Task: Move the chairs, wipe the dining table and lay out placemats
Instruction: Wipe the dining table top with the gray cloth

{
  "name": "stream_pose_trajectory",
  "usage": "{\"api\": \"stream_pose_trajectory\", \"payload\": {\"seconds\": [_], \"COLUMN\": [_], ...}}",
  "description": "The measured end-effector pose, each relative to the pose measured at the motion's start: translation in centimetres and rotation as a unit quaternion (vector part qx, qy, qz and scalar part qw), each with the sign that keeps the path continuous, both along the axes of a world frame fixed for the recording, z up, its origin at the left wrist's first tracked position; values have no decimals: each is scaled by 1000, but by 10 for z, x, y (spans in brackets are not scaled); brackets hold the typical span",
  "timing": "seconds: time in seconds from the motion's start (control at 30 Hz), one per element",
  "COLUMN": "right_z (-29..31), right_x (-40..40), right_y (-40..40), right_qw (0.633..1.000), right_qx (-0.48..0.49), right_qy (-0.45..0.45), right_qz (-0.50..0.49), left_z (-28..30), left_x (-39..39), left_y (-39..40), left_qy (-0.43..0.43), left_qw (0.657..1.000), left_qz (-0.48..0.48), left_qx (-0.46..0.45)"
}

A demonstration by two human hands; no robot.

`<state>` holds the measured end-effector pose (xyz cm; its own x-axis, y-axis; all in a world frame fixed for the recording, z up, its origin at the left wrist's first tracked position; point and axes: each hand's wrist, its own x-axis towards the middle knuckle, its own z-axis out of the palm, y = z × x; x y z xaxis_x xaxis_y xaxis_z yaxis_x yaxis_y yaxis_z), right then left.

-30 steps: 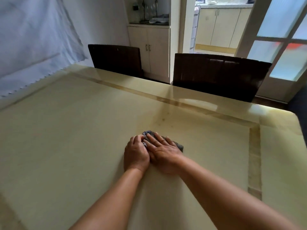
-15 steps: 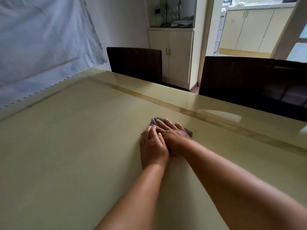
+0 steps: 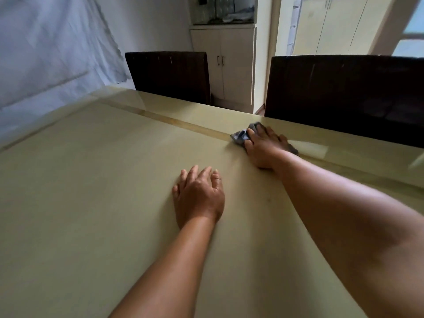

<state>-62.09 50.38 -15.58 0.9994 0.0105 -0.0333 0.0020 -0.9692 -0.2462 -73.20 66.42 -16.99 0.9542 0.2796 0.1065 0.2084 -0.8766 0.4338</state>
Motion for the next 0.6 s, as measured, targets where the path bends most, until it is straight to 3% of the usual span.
{"api": "stream_pose_trajectory", "payload": {"seconds": [0.23, 0.4, 0.5, 0.6], "right_z": [-4, -6, -4, 0], "right_x": [-21, -22, -12, -4], "right_y": [-89, -93, -60, -11], "right_qw": [987, 969, 979, 998], "right_qx": [6, -20, -22, 7], "right_qy": [13, 17, -4, 20], "right_qz": [-161, -246, -204, -63], "left_z": [2, 0, 3, 4], "left_x": [-3, -5, -2, -1], "left_y": [0, -5, -7, -5], "left_qy": [5, 8, 3, -2], "left_qw": [1000, 1000, 1000, 1000], "left_qz": [-9, -9, -11, -11], "left_qx": [-3, -17, -26, -23]}}
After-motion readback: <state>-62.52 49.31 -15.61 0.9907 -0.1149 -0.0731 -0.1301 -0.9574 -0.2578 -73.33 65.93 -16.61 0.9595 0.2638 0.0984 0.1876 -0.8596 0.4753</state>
